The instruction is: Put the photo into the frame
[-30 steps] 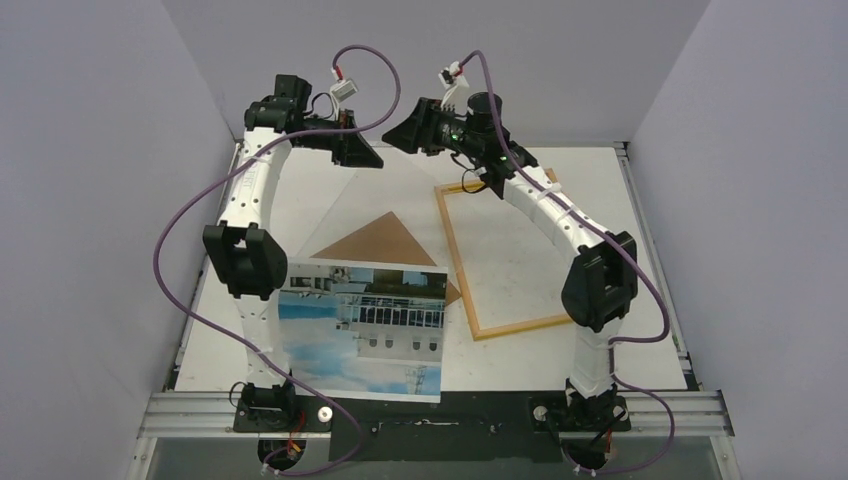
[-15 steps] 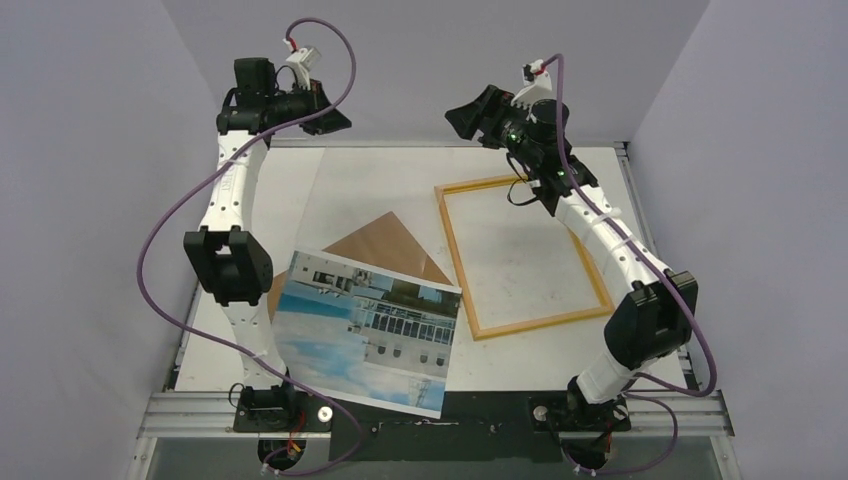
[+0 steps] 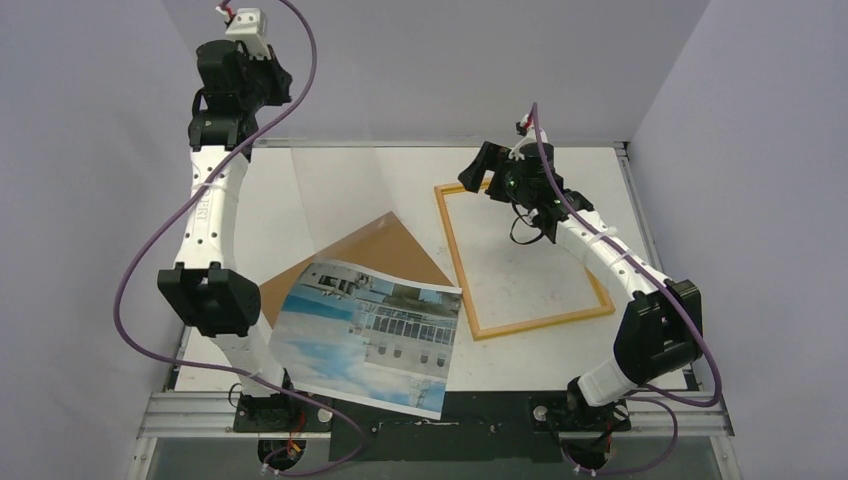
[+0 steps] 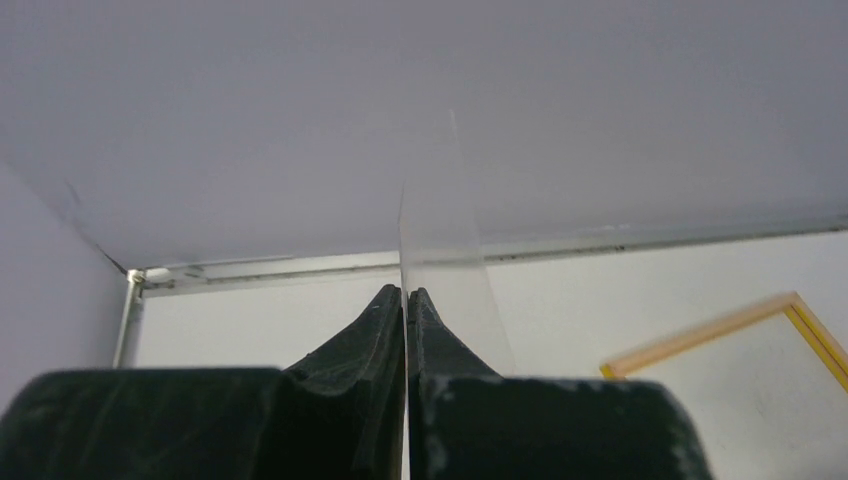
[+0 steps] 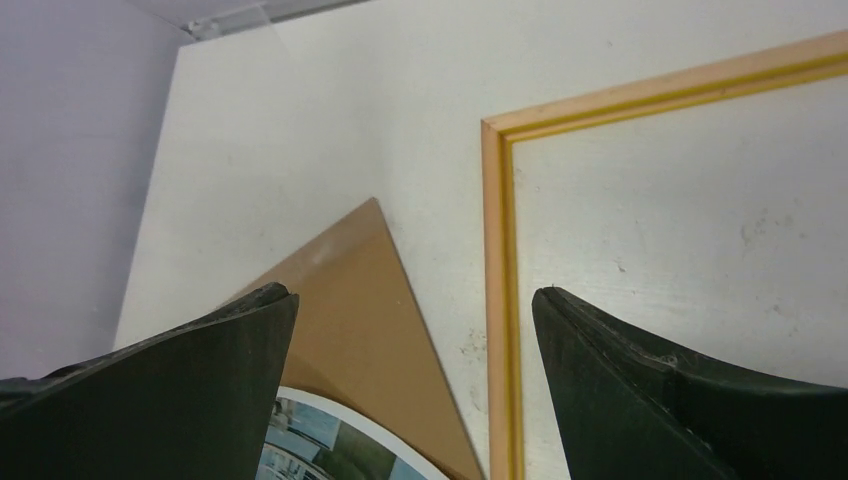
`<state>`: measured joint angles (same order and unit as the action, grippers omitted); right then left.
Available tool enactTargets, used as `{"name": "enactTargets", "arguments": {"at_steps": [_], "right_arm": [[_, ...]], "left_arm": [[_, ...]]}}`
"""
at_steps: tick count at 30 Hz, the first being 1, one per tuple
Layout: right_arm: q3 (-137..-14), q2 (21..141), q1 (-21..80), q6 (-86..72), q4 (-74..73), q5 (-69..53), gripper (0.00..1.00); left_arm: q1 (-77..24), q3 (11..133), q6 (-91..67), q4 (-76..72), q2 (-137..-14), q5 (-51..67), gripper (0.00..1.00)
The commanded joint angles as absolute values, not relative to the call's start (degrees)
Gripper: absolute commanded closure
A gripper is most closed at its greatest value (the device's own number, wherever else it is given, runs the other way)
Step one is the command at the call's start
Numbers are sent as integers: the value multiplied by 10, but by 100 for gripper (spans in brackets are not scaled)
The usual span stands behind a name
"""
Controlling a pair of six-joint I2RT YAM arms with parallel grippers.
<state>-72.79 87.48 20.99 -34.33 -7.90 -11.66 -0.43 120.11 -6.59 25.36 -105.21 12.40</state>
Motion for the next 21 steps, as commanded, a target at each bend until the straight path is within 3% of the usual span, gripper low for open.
{"name": "enactTargets", "arguments": {"at_steps": [1,9,19,21], "right_arm": [[-724,835,210,-323,-79,-101,9],[-765,850,209,-320,-49,-145,8],[-850,887,209,-363,69,-219,7],[-847,893,209,-382,147,-229,7]], "left_arm": [[-4,1198,-58,145,-985,28,100],[-3,1299,-98,173,-981,163,100],[-4,1270,-177,110,-922,301,100],[-5,1260,-195,86,-910,322,100]]}}
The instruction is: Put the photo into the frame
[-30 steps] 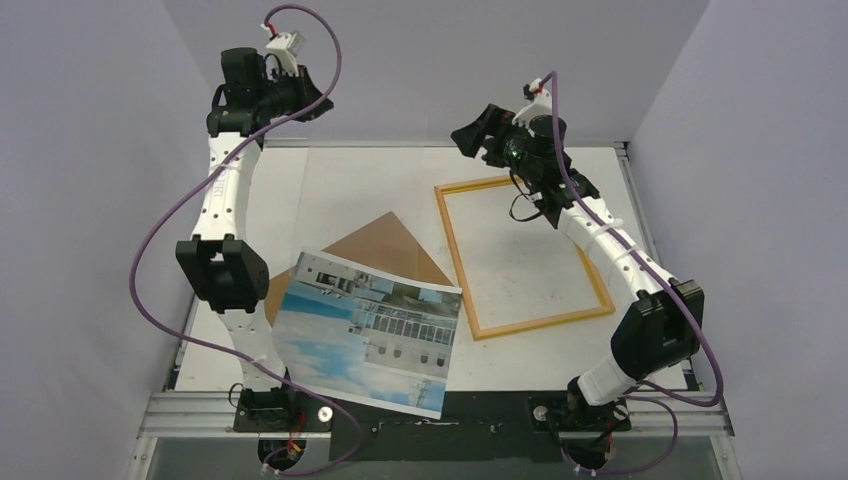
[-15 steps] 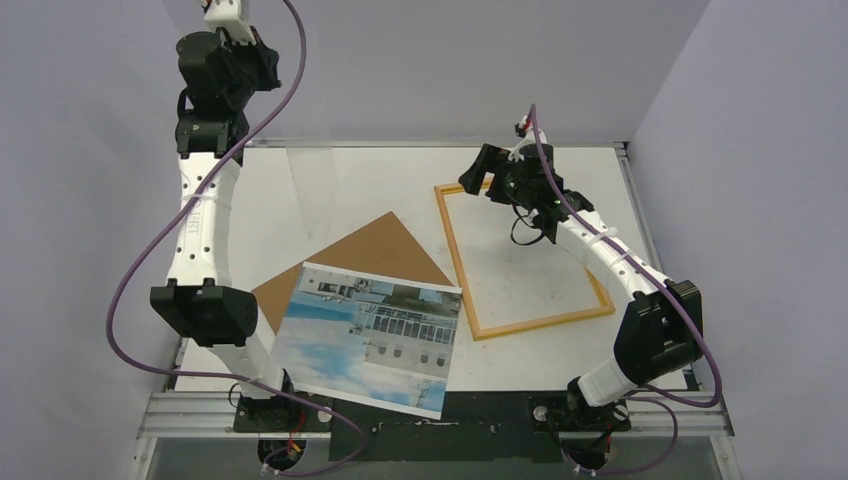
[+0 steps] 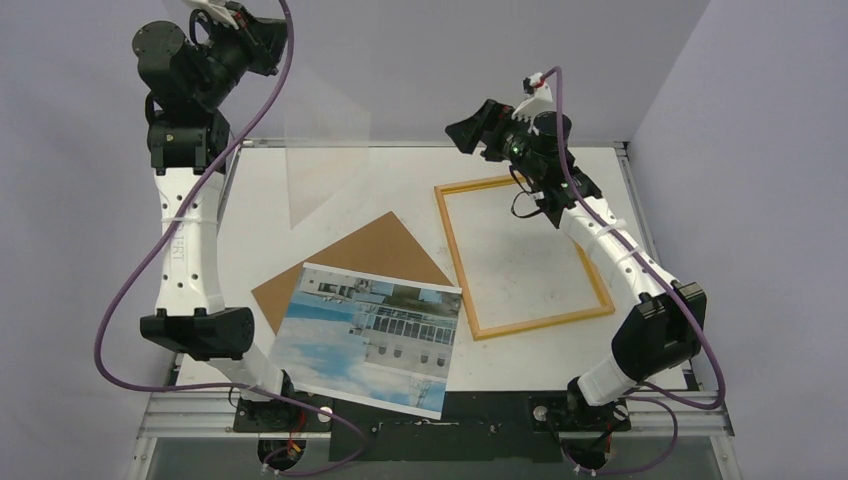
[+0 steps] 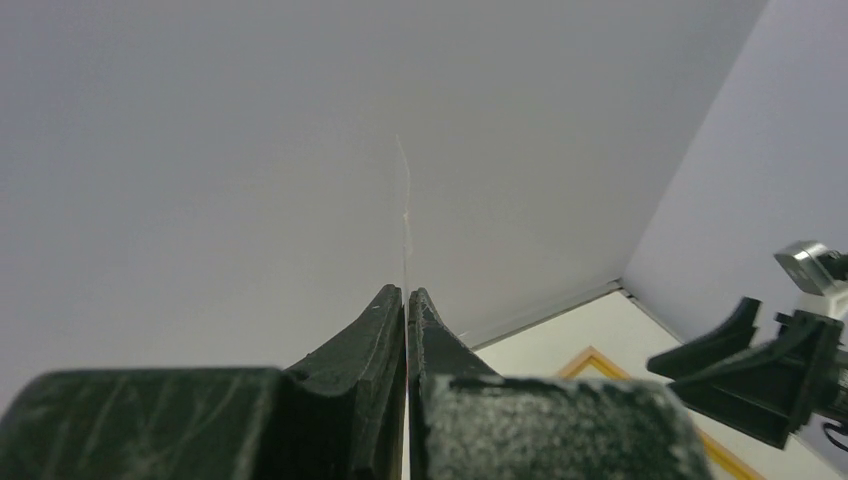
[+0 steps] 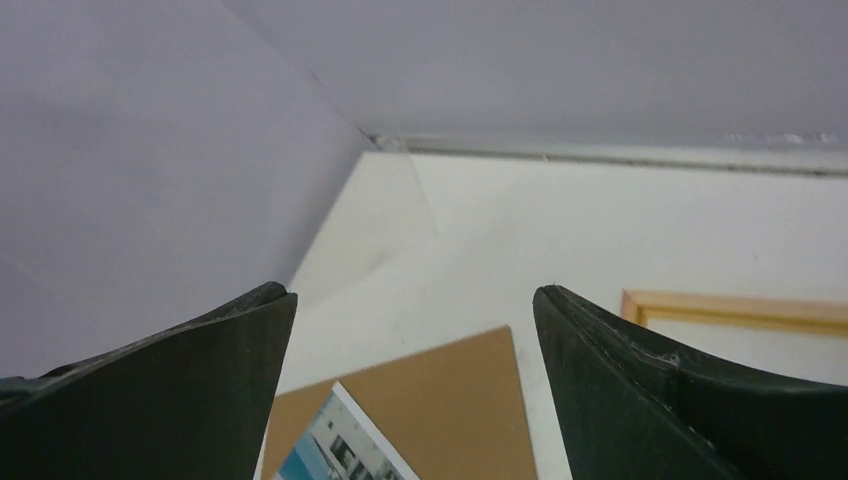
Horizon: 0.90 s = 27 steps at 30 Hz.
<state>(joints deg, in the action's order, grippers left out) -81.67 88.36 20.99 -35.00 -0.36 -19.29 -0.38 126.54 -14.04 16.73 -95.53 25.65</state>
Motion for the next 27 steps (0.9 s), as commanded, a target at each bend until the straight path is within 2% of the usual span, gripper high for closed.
{"name": "enactTargets", "arguments": {"at_steps": [1,11,15,19,27], "right_arm": [[-836,893,210,-396,195,-232,7],[-907,919,182,-445,295,-260,3],[-932,940,166,-510,410,-375,3],[-965,962,164,-583,495,-434,3],[-980,974,181,-566,448,-450,3]], "left_arm": [[-6,1257,-207,76,-904,327,100],[-7,1298,-341,-16,-883,431,100],[-5,1328,-398,-53,-887,461,100],[-4,1372,-428,-54,-895,470,100],[-4,1374,-462,-74,-904,458,100]]}}
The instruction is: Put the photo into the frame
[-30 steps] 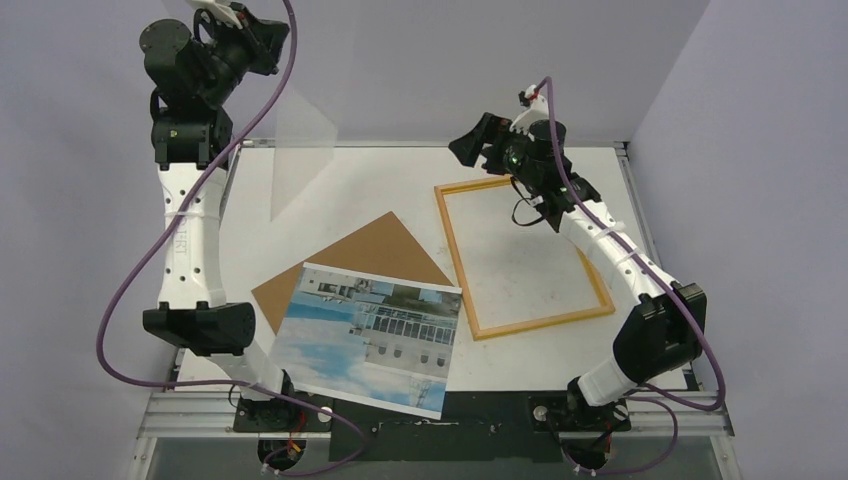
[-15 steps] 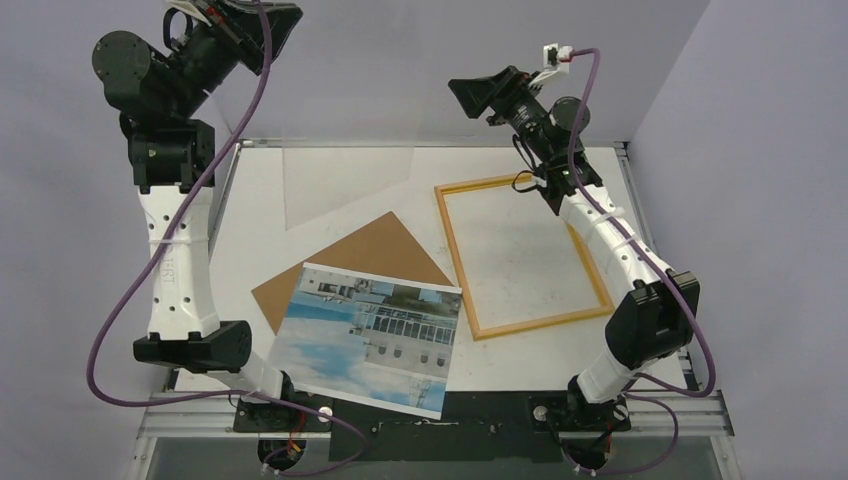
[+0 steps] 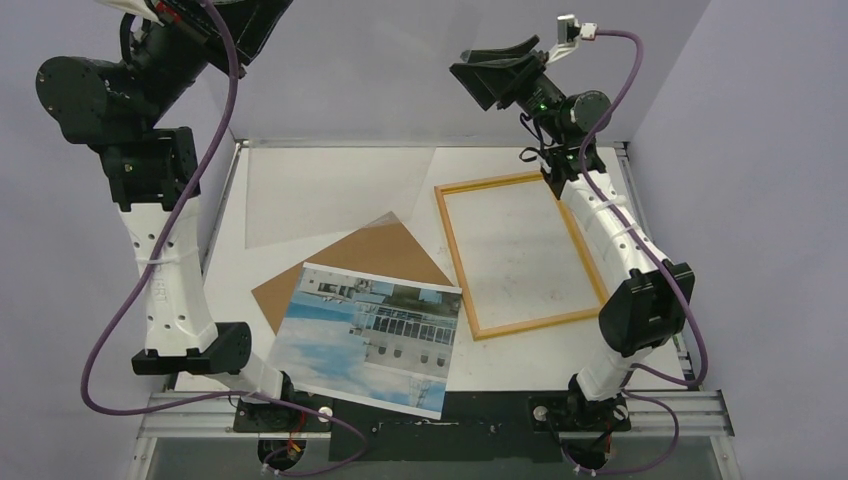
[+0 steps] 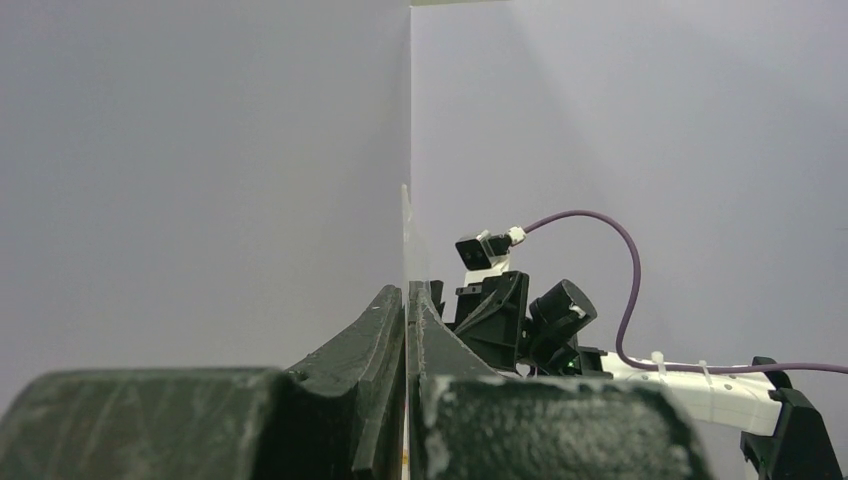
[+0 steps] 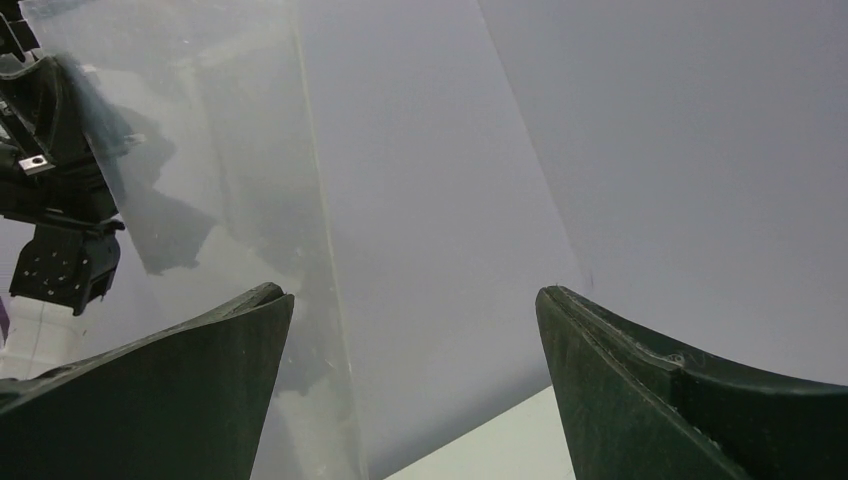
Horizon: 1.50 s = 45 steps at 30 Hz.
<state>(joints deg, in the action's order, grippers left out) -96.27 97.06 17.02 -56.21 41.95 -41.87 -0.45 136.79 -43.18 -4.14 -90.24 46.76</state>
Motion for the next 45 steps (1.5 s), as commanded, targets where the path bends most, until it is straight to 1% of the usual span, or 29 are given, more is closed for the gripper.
{"name": "enactTargets", "arguments": {"at_steps": [1,3,5,7,11,13,16,17,20,23,25,27,28,30,31,32,35,36,38,40,42,43,45], "right_arm": [[-980,975,186,-571,455,-461,4],[-975,975,197,-597,487,-484,6],[-957,974,205,-645,564,-506,10],[-944,975,211,-697,629,-521,18],[-942,986,215,-775,705,-536,35],[-937,991,214,-815,745,-535,38],[-924,992,215,-850,780,-532,40],[-919,989,216,-852,782,-534,41],[-915,983,220,-846,769,-542,50],[-921,977,230,-824,735,-551,63],[-923,973,235,-807,707,-557,73],[-919,966,238,-796,691,-557,77],[-916,964,237,-792,684,-556,81],[-912,958,238,-785,671,-553,90],[-911,953,237,-778,660,-549,97],[-909,949,236,-770,646,-543,100],[-895,931,225,-726,583,-521,100],[-892,923,220,-704,546,-514,100],[-882,909,206,-653,465,-503,100],[-876,893,191,-601,371,-484,100],[-873,876,175,-546,250,-459,100],[-873,867,167,-519,217,-446,100],[-878,850,150,-462,96,-410,100]], "left_arm": [[-4,1374,-461,-75,-905,454,100],[-4,1373,-462,-75,-907,447,100],[-5,1372,-461,-77,-909,442,100],[-4,1372,-461,-77,-910,433,100],[-3,1372,-459,-77,-911,405,100],[12,1370,-456,-75,-910,387,100],[18,1359,-452,-87,-905,372,100],[19,1358,-453,-90,-905,368,100],[19,1350,-458,-98,-904,363,100],[20,1337,-474,-116,-903,362,100],[19,1328,-476,-119,-901,358,100],[20,1318,-475,-119,-898,350,100],[20,1314,-474,-121,-896,346,100],[20,1308,-474,-123,-895,343,100],[19,1306,-474,-122,-894,343,100],[20,1304,-473,-119,-894,341,100],[20,1282,-457,-93,-885,324,100],[20,1266,-449,-83,-879,318,92],[19,1220,-435,-70,-862,304,68],[20,1162,-418,-60,-843,290,50],[21,1120,-388,-20,-831,274,38],[21,1106,-372,20,-830,269,35],[21,1075,-347,81,-832,252,32]]}}
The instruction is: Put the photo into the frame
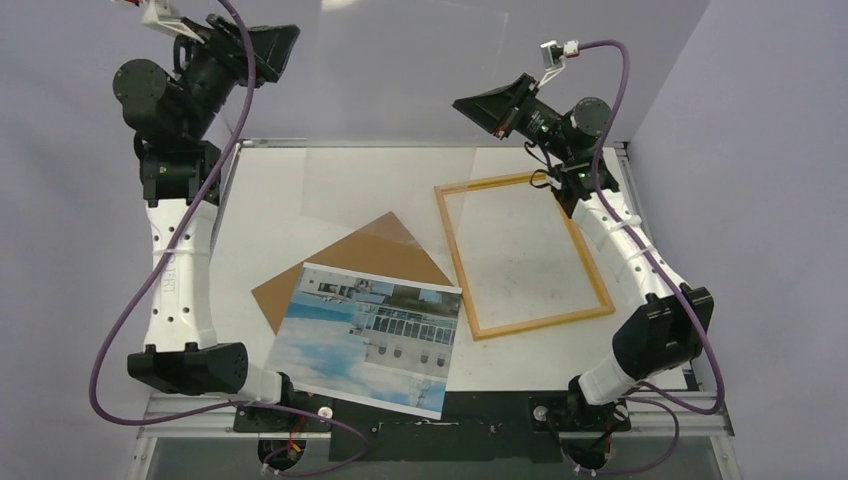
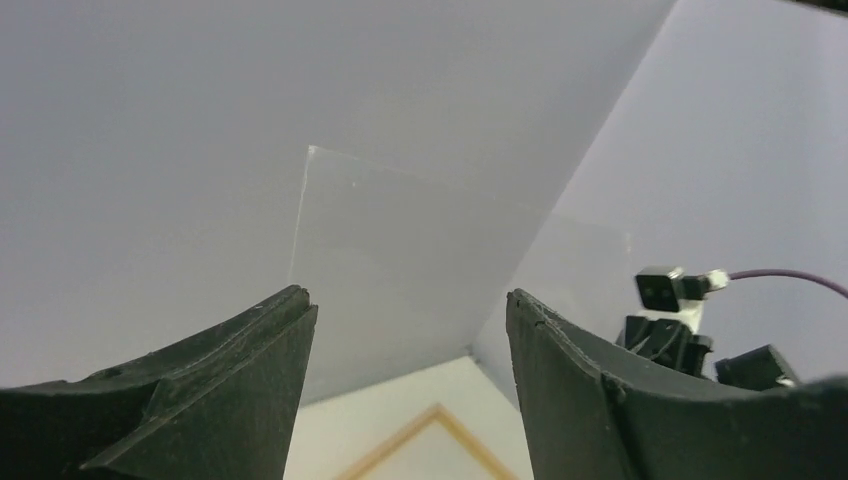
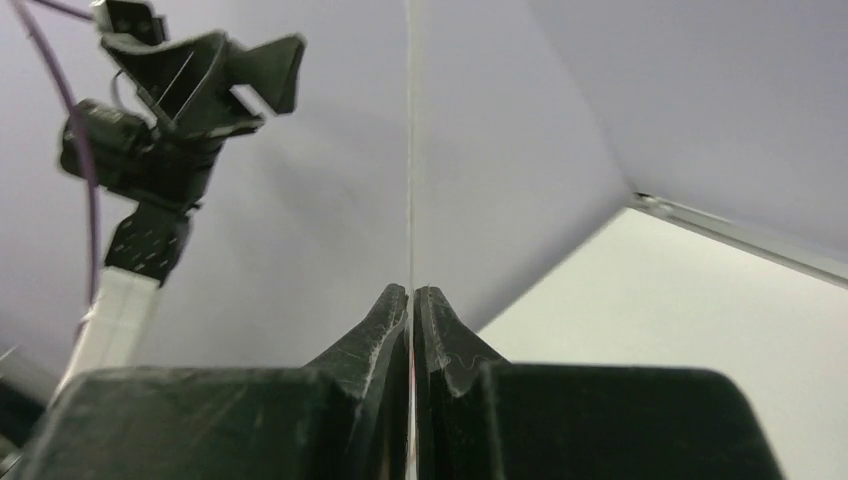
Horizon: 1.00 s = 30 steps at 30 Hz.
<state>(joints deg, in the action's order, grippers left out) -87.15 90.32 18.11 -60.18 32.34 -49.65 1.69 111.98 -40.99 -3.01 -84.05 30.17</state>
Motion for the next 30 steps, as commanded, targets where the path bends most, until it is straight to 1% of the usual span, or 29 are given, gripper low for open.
{"name": "enactTargets", "arguments": {"at_steps": [1,5,6,8,12,15,18,22,27,30], "right_arm": [[-883,843,143,-435,45,-387,100],[-909,818,102,-322,-170,-250,100],[-911,813,94,-301,-202,-216,100],[-912,799,80,-263,-252,-140,100],[-918,766,65,-224,-313,-11,100],[-924,748,64,-204,-327,64,100],[-943,742,62,-192,-347,98,100],[-959,729,60,-184,-362,126,100],[-973,709,59,-177,-375,144,100],[-968,697,58,-175,-383,143,100]], "left_arm": [[22,1055,-342,99,-833,249,31],[7,935,-351,150,-838,226,31],[5,908,-360,155,-843,217,31],[-34,868,-376,165,-860,210,31],[-104,830,-432,174,-917,190,32],[-173,842,-439,187,-973,166,32],[-226,873,-454,191,-1049,166,34],[-276,930,-456,211,-1135,153,34],[-312,1002,-455,247,-1222,114,35],[-332,1045,-449,271,-1263,98,40]]}}
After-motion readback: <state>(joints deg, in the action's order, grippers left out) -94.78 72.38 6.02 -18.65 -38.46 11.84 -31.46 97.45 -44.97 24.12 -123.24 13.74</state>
